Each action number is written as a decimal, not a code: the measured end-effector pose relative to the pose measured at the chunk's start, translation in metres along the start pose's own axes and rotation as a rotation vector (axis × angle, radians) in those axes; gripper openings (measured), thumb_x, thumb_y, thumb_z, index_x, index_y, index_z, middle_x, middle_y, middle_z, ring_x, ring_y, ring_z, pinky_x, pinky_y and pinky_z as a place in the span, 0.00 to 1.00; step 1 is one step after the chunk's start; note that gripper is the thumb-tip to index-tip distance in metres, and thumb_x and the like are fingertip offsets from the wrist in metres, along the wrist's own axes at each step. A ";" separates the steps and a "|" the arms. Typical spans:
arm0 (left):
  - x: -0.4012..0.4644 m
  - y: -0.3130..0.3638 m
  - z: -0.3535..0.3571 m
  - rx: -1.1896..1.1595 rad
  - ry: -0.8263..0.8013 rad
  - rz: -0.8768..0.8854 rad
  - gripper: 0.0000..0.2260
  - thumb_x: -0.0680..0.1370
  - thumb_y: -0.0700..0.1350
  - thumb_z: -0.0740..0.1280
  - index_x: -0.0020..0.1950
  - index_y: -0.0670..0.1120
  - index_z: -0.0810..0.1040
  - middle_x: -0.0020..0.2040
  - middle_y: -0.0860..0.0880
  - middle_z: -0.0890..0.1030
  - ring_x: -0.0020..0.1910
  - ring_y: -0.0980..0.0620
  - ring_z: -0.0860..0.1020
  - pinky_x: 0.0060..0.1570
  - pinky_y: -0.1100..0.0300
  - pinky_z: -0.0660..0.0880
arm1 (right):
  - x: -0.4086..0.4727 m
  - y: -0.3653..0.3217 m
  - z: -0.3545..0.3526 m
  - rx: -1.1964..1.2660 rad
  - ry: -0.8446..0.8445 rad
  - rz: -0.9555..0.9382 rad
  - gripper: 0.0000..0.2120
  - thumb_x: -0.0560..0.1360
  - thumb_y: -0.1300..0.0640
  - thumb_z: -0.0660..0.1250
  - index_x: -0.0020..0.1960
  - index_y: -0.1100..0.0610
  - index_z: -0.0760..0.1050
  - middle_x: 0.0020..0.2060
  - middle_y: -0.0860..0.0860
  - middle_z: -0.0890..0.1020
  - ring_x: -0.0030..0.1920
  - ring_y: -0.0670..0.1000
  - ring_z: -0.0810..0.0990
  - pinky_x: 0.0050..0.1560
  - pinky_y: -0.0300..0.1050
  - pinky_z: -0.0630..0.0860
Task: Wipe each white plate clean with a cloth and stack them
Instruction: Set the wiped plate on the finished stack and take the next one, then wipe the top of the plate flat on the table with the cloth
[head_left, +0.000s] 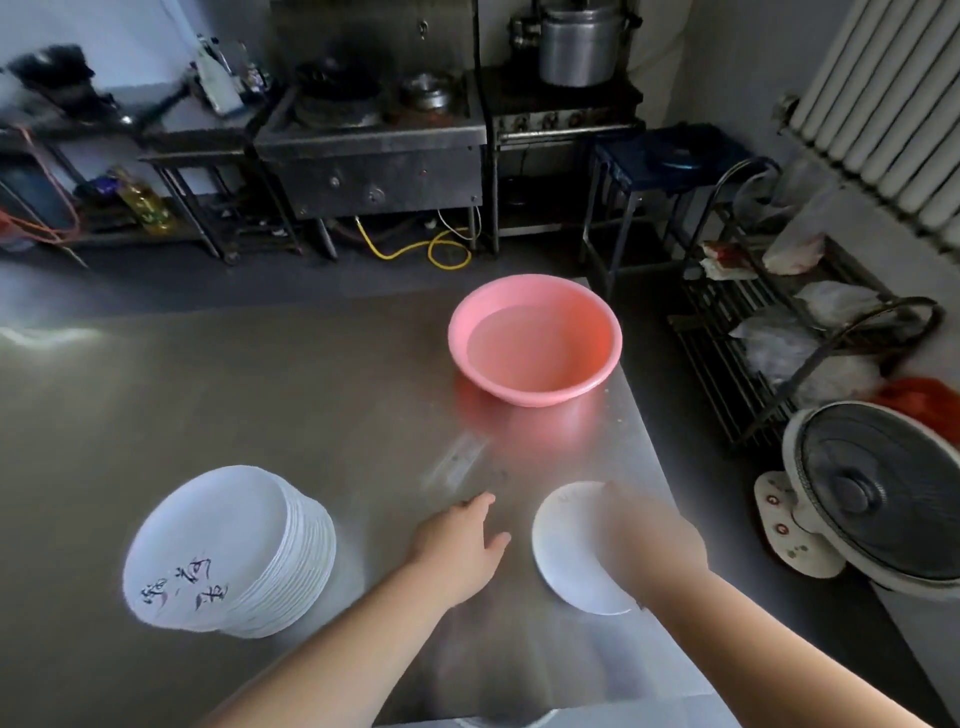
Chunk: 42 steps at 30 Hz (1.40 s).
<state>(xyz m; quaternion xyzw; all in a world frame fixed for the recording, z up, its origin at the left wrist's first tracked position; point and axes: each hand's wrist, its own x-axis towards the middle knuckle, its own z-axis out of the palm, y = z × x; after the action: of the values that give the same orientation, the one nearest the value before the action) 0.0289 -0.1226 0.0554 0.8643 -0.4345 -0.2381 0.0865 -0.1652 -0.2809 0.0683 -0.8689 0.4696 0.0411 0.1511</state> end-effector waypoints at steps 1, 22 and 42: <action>-0.008 -0.012 -0.014 0.004 0.036 -0.006 0.25 0.82 0.62 0.62 0.79 0.57 0.66 0.60 0.55 0.81 0.58 0.49 0.80 0.58 0.53 0.78 | -0.001 -0.017 -0.002 0.016 0.003 -0.037 0.14 0.79 0.35 0.57 0.52 0.45 0.66 0.36 0.43 0.78 0.29 0.46 0.74 0.27 0.41 0.68; -0.122 -0.312 -0.136 0.049 0.385 -0.454 0.08 0.84 0.54 0.62 0.56 0.51 0.73 0.54 0.51 0.79 0.53 0.45 0.81 0.43 0.54 0.74 | -0.033 -0.338 0.055 0.127 -0.196 -0.367 0.14 0.76 0.37 0.61 0.56 0.44 0.68 0.39 0.44 0.79 0.40 0.52 0.80 0.37 0.46 0.78; -0.111 -0.268 -0.138 -0.456 0.406 -0.212 0.11 0.79 0.50 0.67 0.55 0.65 0.71 0.39 0.58 0.78 0.39 0.63 0.76 0.33 0.62 0.67 | -0.045 -0.296 0.030 0.451 -0.030 -0.091 0.08 0.78 0.51 0.63 0.53 0.40 0.67 0.32 0.41 0.83 0.32 0.40 0.79 0.30 0.39 0.70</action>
<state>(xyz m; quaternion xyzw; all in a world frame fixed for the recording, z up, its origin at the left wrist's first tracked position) 0.2296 0.1202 0.1178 0.8929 -0.2515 -0.1599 0.3376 0.0573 -0.0832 0.1154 -0.8326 0.4250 -0.0590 0.3502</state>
